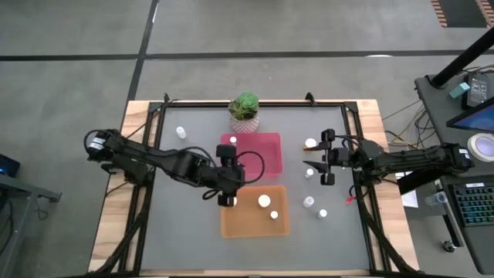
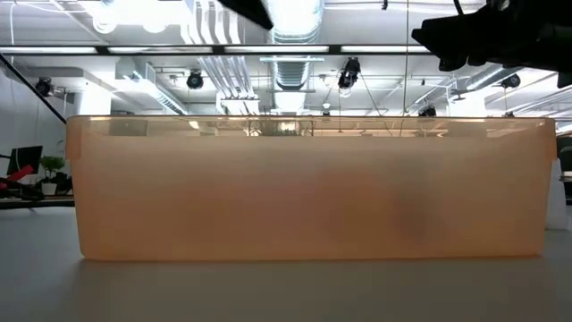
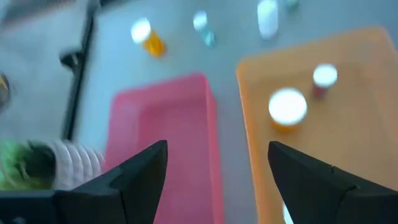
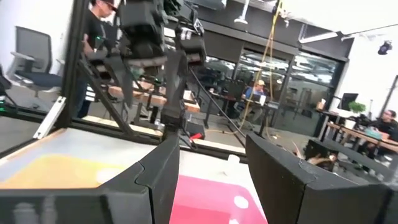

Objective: Pick and place medicine bottles into bin by pill shape (circle, oval)
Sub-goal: Put the white capsule bottle into the orange bin

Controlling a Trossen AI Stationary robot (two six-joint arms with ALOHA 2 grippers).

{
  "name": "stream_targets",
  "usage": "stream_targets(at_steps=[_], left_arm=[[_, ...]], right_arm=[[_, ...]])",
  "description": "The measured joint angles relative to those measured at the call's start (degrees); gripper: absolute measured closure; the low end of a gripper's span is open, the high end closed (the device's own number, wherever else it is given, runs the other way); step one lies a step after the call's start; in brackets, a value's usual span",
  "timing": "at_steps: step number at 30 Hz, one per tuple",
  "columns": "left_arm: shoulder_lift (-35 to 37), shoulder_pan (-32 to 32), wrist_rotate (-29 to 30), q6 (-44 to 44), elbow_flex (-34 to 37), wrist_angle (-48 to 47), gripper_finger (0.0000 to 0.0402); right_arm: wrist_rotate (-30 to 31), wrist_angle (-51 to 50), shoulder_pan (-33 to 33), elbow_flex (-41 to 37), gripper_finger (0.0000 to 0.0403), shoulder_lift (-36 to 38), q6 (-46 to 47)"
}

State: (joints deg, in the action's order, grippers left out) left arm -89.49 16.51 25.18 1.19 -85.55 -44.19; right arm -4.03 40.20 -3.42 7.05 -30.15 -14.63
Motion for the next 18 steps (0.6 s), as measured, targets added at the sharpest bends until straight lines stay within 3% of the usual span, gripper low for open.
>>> stream_targets(at_steps=[7, 18], left_arm=[[4.5, -0.7, 0.5, 9.8, 7.3, 12.0, 0.0140], [14.8, -5.3, 0.7, 15.5, 24.9, 31.7, 0.0139]], right_arm=[[2.7, -1.9, 0.0, 0.0, 0.0225, 0.0, 0.1], [5.7, -3.7, 0.0, 0.0, 0.0225, -1.1, 2.6]])
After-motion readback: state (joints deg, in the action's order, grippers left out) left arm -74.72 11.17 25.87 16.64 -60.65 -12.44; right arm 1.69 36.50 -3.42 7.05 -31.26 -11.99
